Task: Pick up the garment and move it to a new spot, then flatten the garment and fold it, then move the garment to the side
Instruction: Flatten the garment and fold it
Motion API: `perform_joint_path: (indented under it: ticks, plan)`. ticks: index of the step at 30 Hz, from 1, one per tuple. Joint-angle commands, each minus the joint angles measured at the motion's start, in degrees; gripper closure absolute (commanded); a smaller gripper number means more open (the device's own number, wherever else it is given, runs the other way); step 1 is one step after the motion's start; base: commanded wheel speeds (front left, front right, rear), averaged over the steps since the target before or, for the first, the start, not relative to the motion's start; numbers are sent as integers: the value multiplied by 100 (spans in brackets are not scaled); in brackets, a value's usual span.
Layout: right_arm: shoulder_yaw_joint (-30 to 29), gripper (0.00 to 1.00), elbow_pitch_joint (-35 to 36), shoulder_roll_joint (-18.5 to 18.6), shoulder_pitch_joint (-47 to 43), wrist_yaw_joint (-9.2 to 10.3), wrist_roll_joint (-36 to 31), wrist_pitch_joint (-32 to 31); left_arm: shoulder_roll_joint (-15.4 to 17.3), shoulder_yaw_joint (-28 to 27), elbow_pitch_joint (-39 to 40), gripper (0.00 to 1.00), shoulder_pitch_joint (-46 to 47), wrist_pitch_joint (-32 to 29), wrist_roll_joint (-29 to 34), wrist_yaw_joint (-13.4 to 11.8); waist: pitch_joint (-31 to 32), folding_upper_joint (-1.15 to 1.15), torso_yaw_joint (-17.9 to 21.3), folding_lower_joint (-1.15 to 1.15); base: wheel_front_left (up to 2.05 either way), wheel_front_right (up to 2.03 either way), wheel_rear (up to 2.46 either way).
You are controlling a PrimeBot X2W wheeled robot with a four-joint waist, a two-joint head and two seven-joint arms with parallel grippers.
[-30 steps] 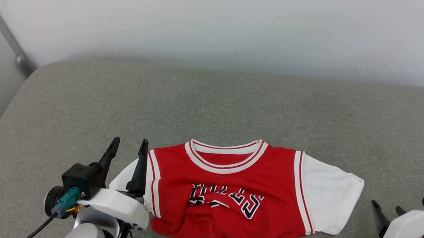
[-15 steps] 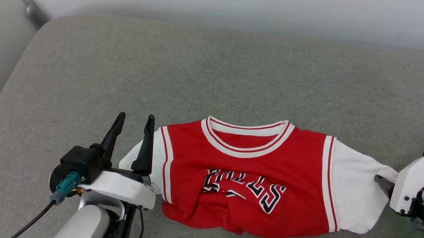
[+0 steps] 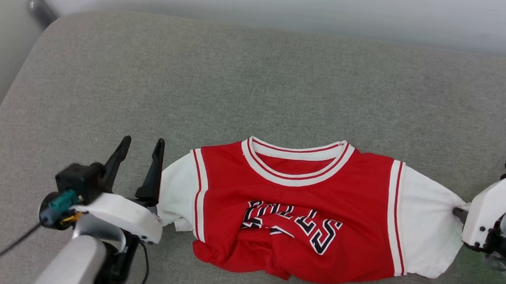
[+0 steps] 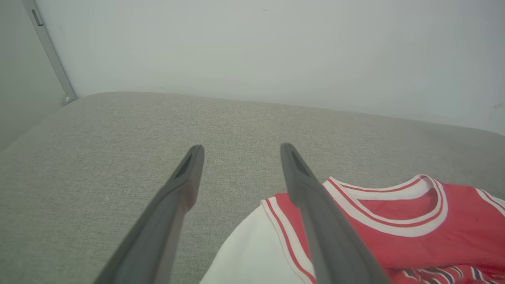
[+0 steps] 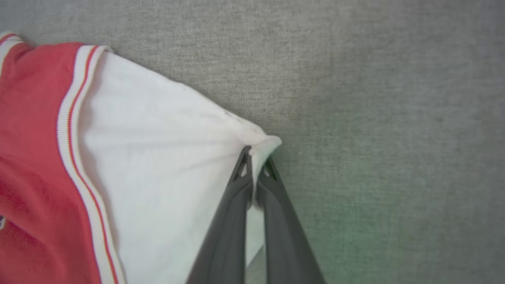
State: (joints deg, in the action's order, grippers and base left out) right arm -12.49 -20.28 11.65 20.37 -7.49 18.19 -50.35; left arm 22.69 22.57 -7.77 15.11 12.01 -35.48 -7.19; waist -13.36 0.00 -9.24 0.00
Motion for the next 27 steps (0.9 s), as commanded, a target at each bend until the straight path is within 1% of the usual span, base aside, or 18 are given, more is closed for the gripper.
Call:
perform_joint_path:
  ticks: [1, 4, 7, 8, 10, 13, 16, 19, 23, 26, 27]
  plan:
    - [77, 100, -93, -100, -164, 0, 27, 12, 73, -30, -17, 0, 93, -113, -93, 72, 99, 0, 58, 0, 0, 0, 0]
    - [177, 100, 64, -71, -167, 0, 73, 157, 376, -51, -143, 0, 187, -714, -363, 311, 214, 0, 138, 0, 0, 0, 0]
    - [339, 100, 240, -76, -199, 1, 98, 272, 757, -7, -308, 0, 276, -1605, -688, 564, 279, 0, 253, 0, 0, 0, 0]
    - [389, 100, 298, -82, -212, 1, 100, 294, 917, 26, -378, 0, 309, -1925, -756, 624, 283, 0, 292, 0, 0, 0, 0]
    - [492, 100, 420, -136, -230, 1, 115, 322, 1138, 46, -553, 0, 335, -2523, -984, 728, 275, 0, 392, 0, 0, 0, 0]
    - [597, 100, 576, -185, -292, 1, 159, 345, 1344, 108, -770, 0, 353, -3313, -1331, 873, 216, 0, 526, 0, 0, 0, 0]
    - [676, 100, 712, -219, -310, 1, 177, 371, 1439, 170, -932, 0, 388, -3932, -1642, 969, 125, 0, 636, 0, 0, 0, 0]
    - [722, 100, 796, -239, -344, 1, 208, 410, 1468, 218, -1049, 0, 426, -4312, -1829, 1027, 33, 0, 734, 0, 0, 0, 0]
    - [755, 100, 843, -281, -349, 1, 223, 472, 1386, 314, -1243, 0, 450, -4604, -2005, 1126, -104, 0, 839, 0, 0, 0, 0]
    - [752, 100, 825, -295, -356, 1, 215, 515, 1278, 498, -1412, 0, 445, -4894, -2106, 1202, -165, 0, 897, 0, 0, 0, 0]
    - [738, 100, 813, -297, -355, 1, 213, 538, 1222, 573, -1456, 28, 435, -5007, -2149, 1239, -174, 0, 910, 0, 0, 0, 0]
